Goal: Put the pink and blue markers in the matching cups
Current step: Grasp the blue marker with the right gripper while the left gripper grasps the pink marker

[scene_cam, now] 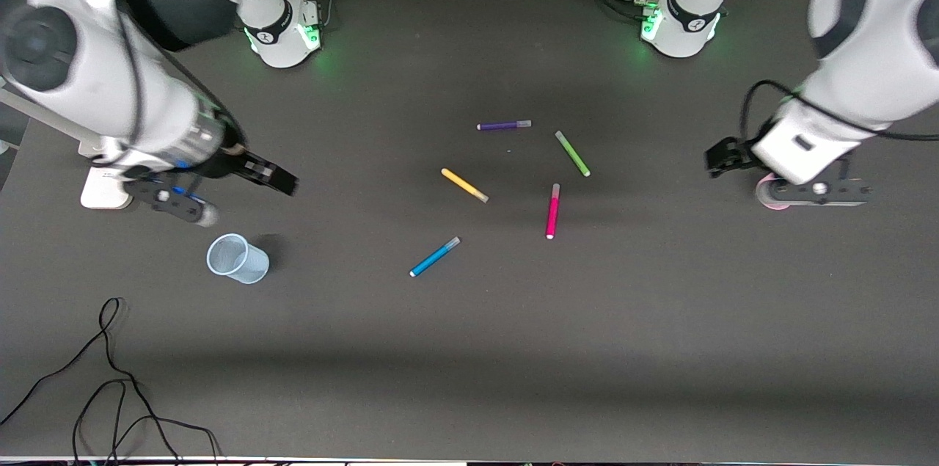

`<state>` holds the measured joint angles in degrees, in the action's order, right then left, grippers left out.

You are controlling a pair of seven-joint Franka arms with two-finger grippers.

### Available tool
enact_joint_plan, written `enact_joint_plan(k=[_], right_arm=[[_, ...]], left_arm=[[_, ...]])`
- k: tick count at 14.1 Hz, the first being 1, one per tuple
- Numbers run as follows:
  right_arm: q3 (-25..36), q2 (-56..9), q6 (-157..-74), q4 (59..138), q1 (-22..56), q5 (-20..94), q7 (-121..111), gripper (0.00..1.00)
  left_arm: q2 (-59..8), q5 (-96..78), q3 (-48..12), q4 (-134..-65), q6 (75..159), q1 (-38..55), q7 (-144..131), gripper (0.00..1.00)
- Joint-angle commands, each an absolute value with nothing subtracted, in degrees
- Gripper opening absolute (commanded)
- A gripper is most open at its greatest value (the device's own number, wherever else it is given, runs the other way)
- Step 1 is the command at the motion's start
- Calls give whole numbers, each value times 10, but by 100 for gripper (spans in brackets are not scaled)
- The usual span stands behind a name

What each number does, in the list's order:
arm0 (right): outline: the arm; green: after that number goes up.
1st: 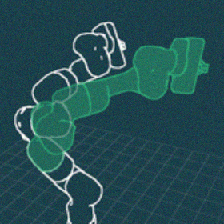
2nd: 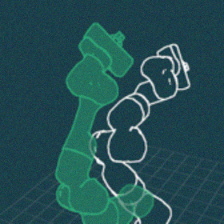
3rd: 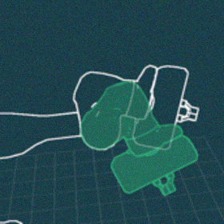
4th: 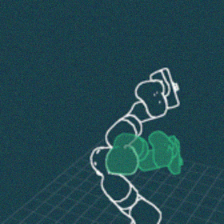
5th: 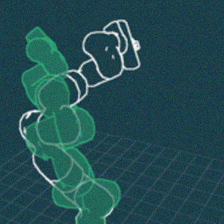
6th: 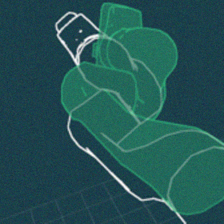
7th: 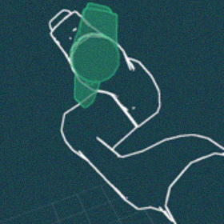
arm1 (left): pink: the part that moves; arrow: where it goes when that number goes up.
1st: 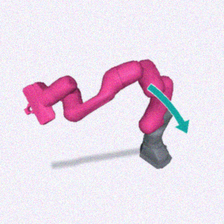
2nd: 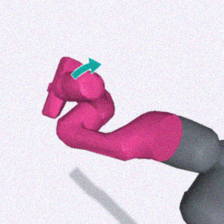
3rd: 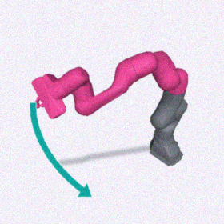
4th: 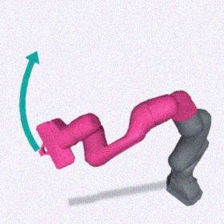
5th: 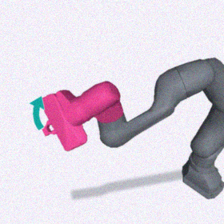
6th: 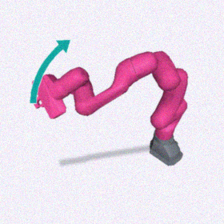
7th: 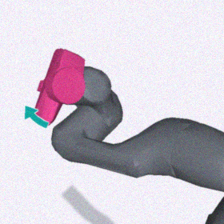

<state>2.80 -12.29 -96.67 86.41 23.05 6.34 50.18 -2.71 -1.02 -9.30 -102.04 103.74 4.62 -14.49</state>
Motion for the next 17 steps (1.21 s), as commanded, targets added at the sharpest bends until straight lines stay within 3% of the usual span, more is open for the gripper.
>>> enact_joint_plan(k=[1, 5, 9, 17], right_arm=[[34, -156, -1005, 855, 288, 70, 646, 100], [35, -210, -1050, 846, 365, 40, 819, 100], [35, -269, -1054, 817, 406, 24, 923, 100], [37, -331, -1177, 851, 421, 6, 949, 100]], left_arm=[[-18, -40, -87, -1100, 1140, 87, -210, 99], [-54, -40, -87, -1171, 1264, 153, -314, 99], [-121, -32, -86, -1174, 1325, 209, -381, 98], [-260, 81, -87, -1172, 1476, 250, -371, 87]])
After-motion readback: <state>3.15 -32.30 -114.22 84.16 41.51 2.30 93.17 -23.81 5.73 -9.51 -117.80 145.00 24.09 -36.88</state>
